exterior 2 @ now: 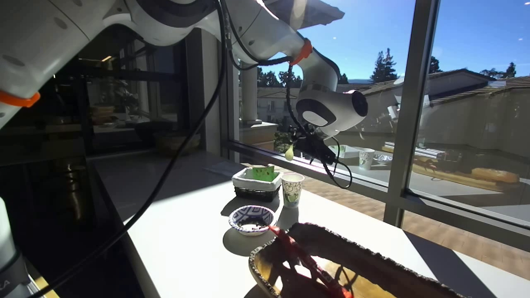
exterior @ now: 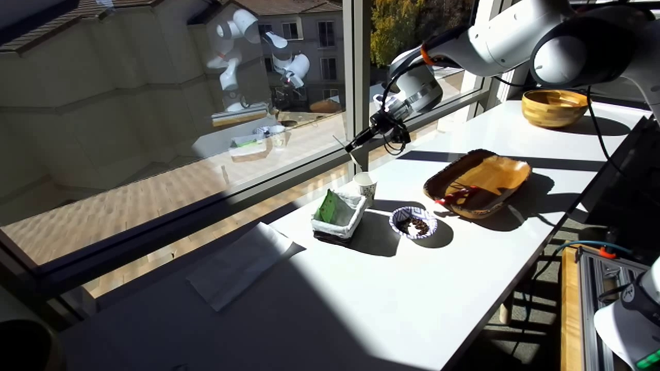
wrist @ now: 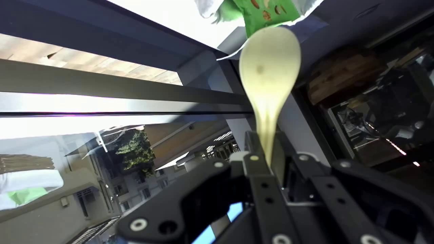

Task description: Take a scoop of the coffee grounds in the bowl using the spoon, empty them into the cup and place the spoon back

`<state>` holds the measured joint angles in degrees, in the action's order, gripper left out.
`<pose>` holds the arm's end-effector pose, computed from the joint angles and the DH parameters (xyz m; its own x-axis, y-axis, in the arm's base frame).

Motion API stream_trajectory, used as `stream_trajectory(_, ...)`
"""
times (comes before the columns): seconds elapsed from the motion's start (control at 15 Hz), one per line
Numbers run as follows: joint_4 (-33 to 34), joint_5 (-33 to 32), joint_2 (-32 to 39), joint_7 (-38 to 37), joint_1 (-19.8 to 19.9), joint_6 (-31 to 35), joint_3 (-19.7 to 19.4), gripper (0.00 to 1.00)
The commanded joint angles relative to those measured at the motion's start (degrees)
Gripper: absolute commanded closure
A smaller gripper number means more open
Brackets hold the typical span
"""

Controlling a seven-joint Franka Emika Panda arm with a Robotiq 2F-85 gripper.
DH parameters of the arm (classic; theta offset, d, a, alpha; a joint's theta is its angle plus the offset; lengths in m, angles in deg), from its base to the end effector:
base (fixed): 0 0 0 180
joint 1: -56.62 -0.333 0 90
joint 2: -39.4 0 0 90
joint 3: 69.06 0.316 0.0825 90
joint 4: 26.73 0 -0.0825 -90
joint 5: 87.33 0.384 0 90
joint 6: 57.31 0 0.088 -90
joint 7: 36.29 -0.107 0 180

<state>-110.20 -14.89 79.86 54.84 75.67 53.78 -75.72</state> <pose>0.6834 -0.2385 0.2873 0.6185 0.1260 0.7756 0.6224 -0.6810 -0.3857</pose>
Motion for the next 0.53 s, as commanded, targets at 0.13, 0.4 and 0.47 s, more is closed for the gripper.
stream_trajectory(0.13,-13.5,-10.3,-9.9,-7.9,-8.1,16.3,-2.3,0.97)
stream_trajectory(0.4,-22.7,-21.7,-16.5,-17.7,-11.1,24.9,-2.9,0.97)
stream_trajectory(0.47,-24.5,-25.8,-17.9,-21.2,-11.4,25.6,-3.1,0.97)
